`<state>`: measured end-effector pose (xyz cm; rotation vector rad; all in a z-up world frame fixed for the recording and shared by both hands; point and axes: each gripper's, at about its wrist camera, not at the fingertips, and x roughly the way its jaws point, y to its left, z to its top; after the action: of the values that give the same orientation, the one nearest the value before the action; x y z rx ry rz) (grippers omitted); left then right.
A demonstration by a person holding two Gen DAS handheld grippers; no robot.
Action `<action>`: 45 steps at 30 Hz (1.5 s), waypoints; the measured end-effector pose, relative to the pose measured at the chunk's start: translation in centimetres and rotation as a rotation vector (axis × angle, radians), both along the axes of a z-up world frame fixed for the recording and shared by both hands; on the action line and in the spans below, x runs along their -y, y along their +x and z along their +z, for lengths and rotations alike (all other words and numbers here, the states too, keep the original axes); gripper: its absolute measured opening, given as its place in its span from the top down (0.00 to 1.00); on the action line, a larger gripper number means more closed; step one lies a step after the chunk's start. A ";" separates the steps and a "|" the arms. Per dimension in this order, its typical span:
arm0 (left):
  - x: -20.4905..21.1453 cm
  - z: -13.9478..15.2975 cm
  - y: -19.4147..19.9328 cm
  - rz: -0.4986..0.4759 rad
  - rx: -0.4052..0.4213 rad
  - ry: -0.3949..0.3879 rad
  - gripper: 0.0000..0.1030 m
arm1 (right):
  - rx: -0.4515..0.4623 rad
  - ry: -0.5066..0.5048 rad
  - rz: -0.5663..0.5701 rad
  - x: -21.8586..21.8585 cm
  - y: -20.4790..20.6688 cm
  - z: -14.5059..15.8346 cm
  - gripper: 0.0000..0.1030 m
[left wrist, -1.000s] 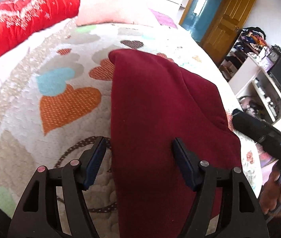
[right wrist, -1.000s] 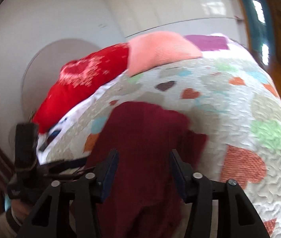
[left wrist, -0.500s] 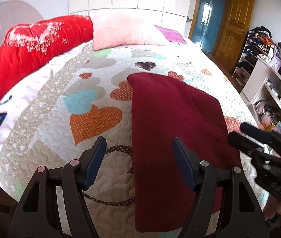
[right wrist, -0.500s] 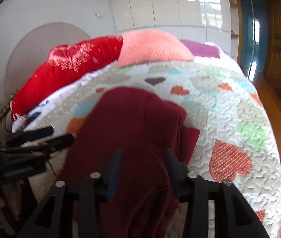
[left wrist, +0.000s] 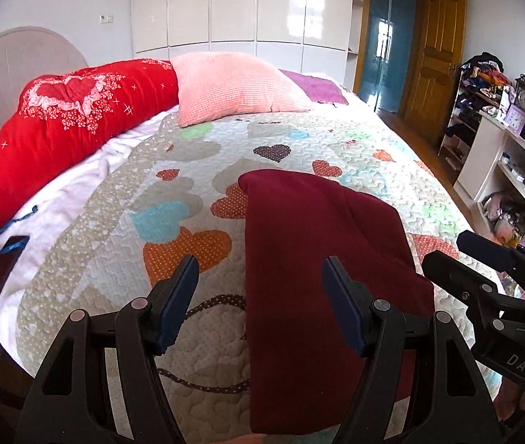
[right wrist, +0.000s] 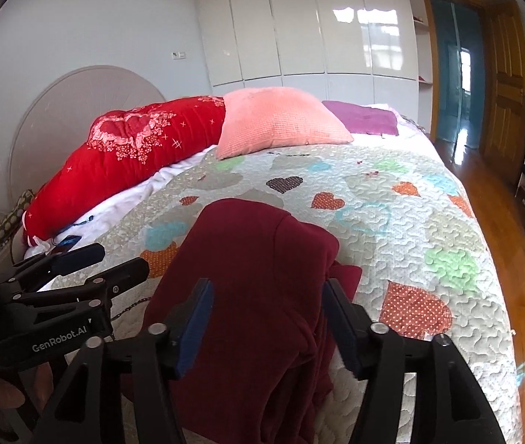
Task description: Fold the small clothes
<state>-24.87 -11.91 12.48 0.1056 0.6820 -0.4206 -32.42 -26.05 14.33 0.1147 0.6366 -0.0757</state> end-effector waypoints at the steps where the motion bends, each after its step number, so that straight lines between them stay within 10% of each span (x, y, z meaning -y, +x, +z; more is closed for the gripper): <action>1: 0.0 0.0 0.0 0.000 0.001 0.002 0.33 | 0.001 0.004 0.000 0.0 0.0 0.0 0.40; 45: 0.7 -0.7 -0.1 -0.009 0.006 0.032 0.33 | -0.051 0.014 0.010 -0.1 0.7 -1.1 0.39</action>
<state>-24.98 -12.59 11.81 0.1406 0.6823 -0.4181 -31.76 -25.99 13.21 0.1231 0.6886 -0.0646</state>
